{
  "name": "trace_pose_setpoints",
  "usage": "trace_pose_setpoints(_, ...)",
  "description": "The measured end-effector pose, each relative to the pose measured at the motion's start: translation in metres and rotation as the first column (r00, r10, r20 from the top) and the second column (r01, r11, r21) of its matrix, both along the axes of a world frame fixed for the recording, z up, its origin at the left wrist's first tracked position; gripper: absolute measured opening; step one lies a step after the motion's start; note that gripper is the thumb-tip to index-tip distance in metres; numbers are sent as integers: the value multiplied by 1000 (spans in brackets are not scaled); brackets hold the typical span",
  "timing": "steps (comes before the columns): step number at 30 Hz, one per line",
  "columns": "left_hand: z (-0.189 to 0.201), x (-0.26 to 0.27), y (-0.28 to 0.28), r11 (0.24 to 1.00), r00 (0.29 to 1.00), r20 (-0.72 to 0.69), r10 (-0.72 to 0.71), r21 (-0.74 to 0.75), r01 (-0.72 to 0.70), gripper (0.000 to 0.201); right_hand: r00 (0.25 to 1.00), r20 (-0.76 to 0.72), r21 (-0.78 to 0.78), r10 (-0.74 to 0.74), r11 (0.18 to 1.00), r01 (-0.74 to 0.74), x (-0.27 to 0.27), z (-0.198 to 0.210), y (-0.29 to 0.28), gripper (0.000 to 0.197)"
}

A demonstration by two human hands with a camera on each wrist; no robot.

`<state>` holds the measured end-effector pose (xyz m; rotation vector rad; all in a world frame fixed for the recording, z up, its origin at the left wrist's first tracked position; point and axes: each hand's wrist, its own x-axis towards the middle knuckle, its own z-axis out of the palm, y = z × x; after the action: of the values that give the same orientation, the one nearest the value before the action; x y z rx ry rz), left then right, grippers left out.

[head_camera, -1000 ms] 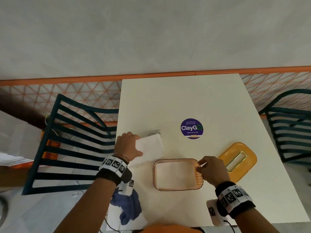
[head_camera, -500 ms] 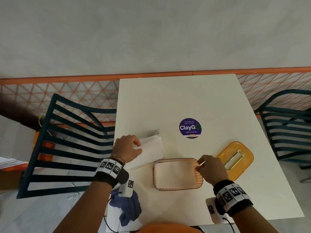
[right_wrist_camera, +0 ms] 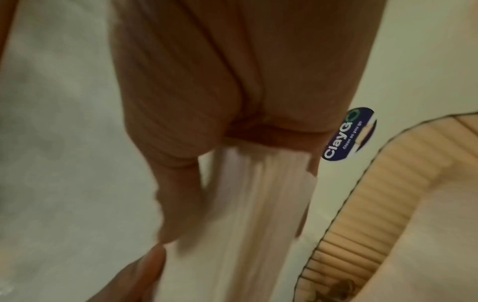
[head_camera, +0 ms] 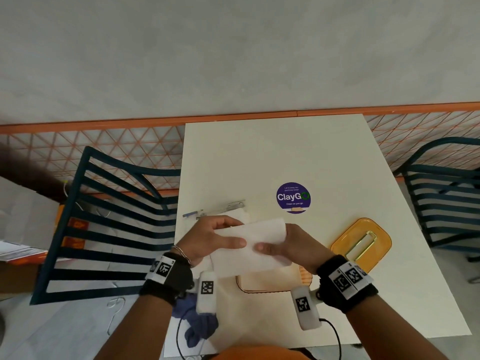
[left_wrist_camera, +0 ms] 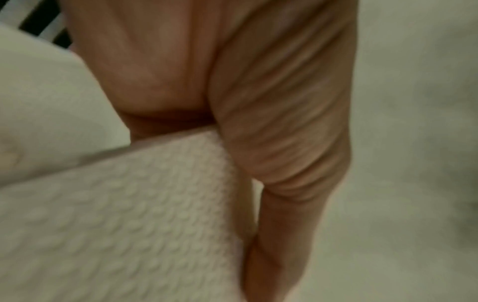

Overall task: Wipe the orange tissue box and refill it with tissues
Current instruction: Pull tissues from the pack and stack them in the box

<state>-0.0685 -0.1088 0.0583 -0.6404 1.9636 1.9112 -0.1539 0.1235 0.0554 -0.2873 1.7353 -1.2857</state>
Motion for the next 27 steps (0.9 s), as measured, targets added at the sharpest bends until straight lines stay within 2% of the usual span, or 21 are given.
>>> trace_pose_setpoints(2, -14, 3, 14, 991, 991, 71, 116, 63, -120, 48, 999, -2, 50, -33, 998, 33, 3, -8, 8, 38)
trace_pose_setpoints(5, -38, 15, 35, 907, 911, 254, 325, 190, -376, 61, 983, -4, 177, -185, 967, 183, 8, -25, 26, 35)
trace_pose_setpoints(6, -44, 21, 42, 879, 894, 303, 329, 248, -407, 59, 974, 9, 221, -227, 950, 219, 11, -31, 31, 37)
trace_pose_setpoints(8, -53, 32, 54, 874, 892, 341, 296, 282, -397, 52, 967, 28, 281, -253, 930, 235, 16, -39, 41, 41)
trace_pose_setpoints(10, -59, 39, 65, 916, 891, 324, 317, 140, -377, 57, 971, 21, 303, -238, 927, 221, 21, -46, 48, 43)
trace_pose_setpoints(12, -60, 39, 72, 952, 917, 256, 306, -110, -287, 64, 982, -56, 340, -181, 921, 190, 23, -51, 51, 34)
trace_pose_setpoints(14, -56, 35, 78, 932, 949, 192, 252, -311, -184, 60, 978, -200, 450, -64, 881, 149, 22, -54, 51, 20)
trace_pose_setpoints(15, -54, 33, 80, 921, 957, 178, 228, -358, -153, 58, 967, -256, 511, 5, 850, 131, 21, -54, 49, 16)
trace_pose_setpoints(17, -53, 27, 84, 901, 971, 163, 178, -424, -94, 54, 942, -312, 602, 122, 793, 96, 20, -55, 47, 19)
trace_pose_setpoints(20, -53, 21, 90, 877, 981, 164, 108, -480, -16, 47, 915, -351, 657, 199, 749, 89, 17, -59, 44, 14)
trace_pose_setpoints(24, -55, 20, 99, 851, 980, 193, 56, -523, 55, 40, 888, -335, 728, 315, 685, 32, 18, -68, 38, 34)
trace_pose_setpoints(27, -53, 19, 109, 801, 979, 201, 28, -591, 98, 38, 881, -311, 748, 357, 664, -5, 22, -70, 32, 38)
